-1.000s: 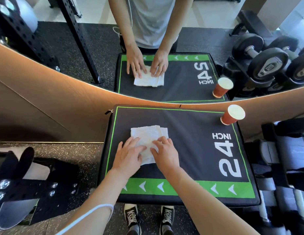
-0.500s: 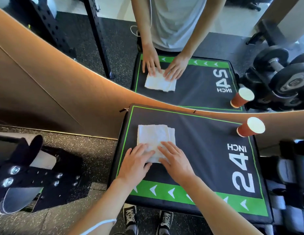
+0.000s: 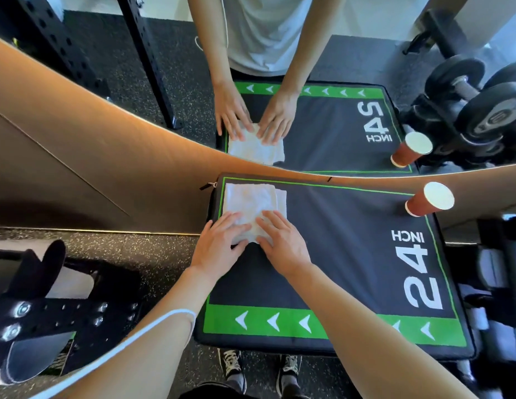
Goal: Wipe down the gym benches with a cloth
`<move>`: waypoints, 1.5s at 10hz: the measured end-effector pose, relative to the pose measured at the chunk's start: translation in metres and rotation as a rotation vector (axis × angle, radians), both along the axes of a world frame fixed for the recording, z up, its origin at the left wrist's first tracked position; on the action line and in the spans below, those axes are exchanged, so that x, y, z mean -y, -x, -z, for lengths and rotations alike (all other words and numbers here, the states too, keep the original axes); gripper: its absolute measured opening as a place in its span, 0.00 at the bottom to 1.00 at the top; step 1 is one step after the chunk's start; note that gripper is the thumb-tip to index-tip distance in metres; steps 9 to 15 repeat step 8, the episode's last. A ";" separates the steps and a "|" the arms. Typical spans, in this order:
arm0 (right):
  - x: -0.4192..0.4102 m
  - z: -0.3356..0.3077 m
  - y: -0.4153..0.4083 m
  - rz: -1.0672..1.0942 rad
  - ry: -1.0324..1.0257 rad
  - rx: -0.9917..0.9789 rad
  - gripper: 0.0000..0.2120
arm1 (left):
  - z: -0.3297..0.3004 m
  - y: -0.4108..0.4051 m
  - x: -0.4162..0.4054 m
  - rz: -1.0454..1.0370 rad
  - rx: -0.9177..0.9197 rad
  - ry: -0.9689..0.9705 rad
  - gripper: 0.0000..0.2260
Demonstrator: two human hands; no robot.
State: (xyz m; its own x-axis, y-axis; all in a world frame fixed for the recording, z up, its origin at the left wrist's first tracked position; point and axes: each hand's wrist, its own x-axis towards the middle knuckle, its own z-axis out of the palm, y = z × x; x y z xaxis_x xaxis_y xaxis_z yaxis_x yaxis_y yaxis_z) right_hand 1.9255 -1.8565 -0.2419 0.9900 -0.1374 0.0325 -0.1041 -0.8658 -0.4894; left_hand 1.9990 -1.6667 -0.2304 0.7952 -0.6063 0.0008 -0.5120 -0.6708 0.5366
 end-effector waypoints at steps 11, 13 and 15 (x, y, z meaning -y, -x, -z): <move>-0.008 -0.043 0.001 -0.205 0.138 -0.181 0.22 | -0.040 0.047 -0.017 -0.301 -0.037 -0.090 0.23; -0.008 -0.043 0.001 -0.205 0.138 -0.181 0.22 | -0.040 0.047 -0.017 -0.301 -0.037 -0.090 0.23; -0.008 -0.043 0.001 -0.205 0.138 -0.181 0.22 | -0.040 0.047 -0.017 -0.301 -0.037 -0.090 0.23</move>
